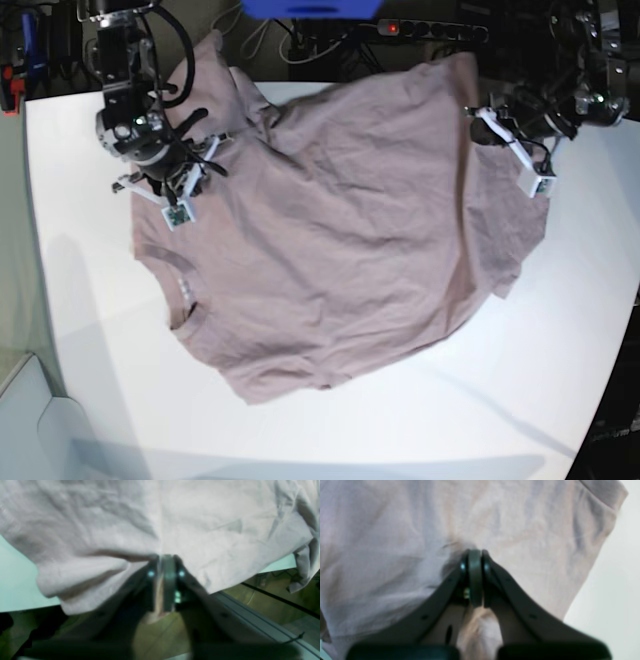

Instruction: Layout the t-shirt on the table in an organized manner, then fold the t-shirt properly

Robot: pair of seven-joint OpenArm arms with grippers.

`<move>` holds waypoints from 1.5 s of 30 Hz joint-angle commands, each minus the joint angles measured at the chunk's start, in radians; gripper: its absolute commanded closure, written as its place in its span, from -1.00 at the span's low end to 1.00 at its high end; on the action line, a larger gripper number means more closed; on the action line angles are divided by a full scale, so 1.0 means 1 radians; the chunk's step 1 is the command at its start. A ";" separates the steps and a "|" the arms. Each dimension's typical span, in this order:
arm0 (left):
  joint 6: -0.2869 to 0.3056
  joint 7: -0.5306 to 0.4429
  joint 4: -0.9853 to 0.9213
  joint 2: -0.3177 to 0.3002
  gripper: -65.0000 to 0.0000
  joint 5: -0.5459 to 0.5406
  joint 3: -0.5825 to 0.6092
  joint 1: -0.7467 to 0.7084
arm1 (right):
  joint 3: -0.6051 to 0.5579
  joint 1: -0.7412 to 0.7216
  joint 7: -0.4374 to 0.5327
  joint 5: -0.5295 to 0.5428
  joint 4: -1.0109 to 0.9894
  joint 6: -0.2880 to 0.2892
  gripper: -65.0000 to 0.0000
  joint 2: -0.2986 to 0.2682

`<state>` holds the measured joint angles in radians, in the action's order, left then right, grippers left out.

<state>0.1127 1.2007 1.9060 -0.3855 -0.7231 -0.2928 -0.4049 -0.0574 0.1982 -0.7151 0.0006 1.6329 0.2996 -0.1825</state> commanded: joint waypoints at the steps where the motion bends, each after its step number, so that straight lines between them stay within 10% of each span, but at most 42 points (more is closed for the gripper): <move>1: 0.002 0.001 0.016 -0.014 0.57 -0.010 -0.006 -0.015 | 0.003 0.027 -0.107 -0.035 0.005 0.013 1.00 -0.010; 6: 0.002 0.012 0.073 -0.036 -0.12 -0.010 -0.016 -0.039 | 0.003 0.028 -0.108 -0.035 0.045 0.013 1.00 -0.010; 15: 0.002 0.009 0.099 -0.040 -0.13 -0.284 -0.392 -0.010 | 0.003 0.022 -0.108 -0.037 0.039 0.013 1.00 -0.022; 21: -0.001 0.011 -0.170 0.052 -0.14 -0.303 -0.595 0.334 | 0.001 0.019 -0.108 -0.035 0.037 0.013 1.00 -0.021; 26: -0.008 -0.002 -0.478 0.058 -0.14 -0.186 -0.535 0.551 | 0.001 0.019 -0.108 -0.037 0.037 0.013 1.00 -0.018; 36: -0.008 -0.402 -0.673 0.056 -0.14 0.075 -0.135 0.662 | 0.001 0.019 -0.116 -0.037 0.037 0.013 1.00 -0.015; 45: -0.001 -0.437 -0.966 0.062 -0.13 0.138 -0.070 0.795 | 0.003 0.022 -0.117 -0.038 0.037 0.013 1.00 -0.015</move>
<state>0.1013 0.7784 0.9199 -0.3126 -0.5724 -0.3622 0.3588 -0.0555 0.2115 -0.7780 -0.0219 1.6737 0.3027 -0.1932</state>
